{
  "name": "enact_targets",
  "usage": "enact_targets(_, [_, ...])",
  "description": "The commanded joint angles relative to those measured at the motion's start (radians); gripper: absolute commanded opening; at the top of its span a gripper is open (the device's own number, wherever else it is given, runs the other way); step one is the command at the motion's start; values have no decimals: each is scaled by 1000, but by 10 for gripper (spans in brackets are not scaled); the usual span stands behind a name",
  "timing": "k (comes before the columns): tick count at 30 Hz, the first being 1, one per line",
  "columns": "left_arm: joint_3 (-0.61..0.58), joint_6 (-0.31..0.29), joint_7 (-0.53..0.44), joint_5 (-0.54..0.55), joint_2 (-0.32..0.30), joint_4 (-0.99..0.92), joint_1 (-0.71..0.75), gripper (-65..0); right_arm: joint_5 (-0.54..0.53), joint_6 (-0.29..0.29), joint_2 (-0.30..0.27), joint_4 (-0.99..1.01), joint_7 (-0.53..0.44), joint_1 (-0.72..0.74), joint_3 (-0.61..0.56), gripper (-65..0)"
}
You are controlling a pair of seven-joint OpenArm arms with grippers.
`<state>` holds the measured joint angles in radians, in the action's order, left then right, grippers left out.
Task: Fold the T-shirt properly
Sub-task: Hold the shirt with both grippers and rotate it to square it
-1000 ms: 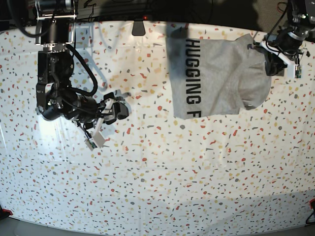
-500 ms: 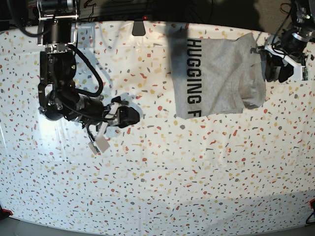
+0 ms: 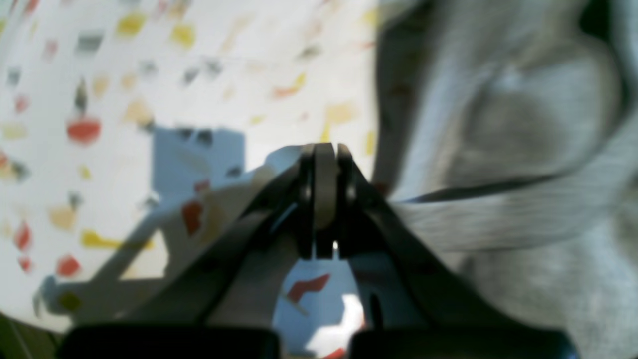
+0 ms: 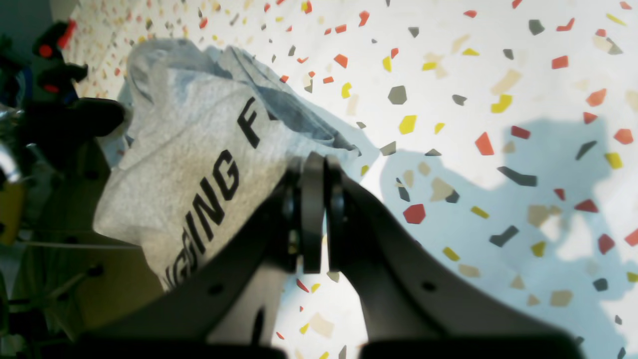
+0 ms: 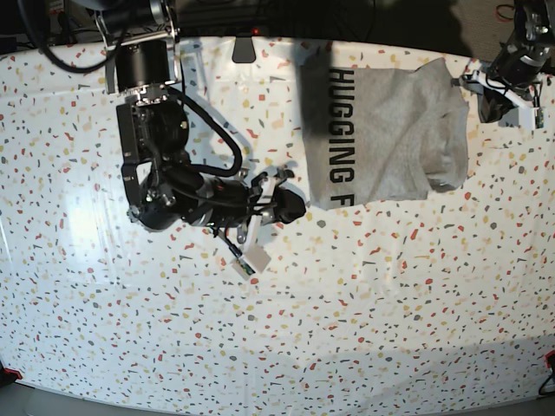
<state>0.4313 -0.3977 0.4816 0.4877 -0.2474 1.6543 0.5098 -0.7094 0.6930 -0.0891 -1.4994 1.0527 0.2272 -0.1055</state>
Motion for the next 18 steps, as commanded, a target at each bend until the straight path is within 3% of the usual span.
enact_targets(1, [3, -40, -14, 16, 2, 1, -11, -650, -19, 5, -2, -17, -19, 24, 3, -650])
enact_targets(3, [-12, -84, 0, 18, 26, -30, -33, -650, -19, 5, -3, -17, -19, 25, 3, -650])
enact_targets(10, [-182, -85, -5, -80, 65, -150, -168, -650, -19, 5, -5, -17, 38, 25, 21, -650])
enact_targets(18, [-371, -85, -16, -79, 68, -389, -428, -650, -31, 5, -11, -17, 72, 24, 114, -650])
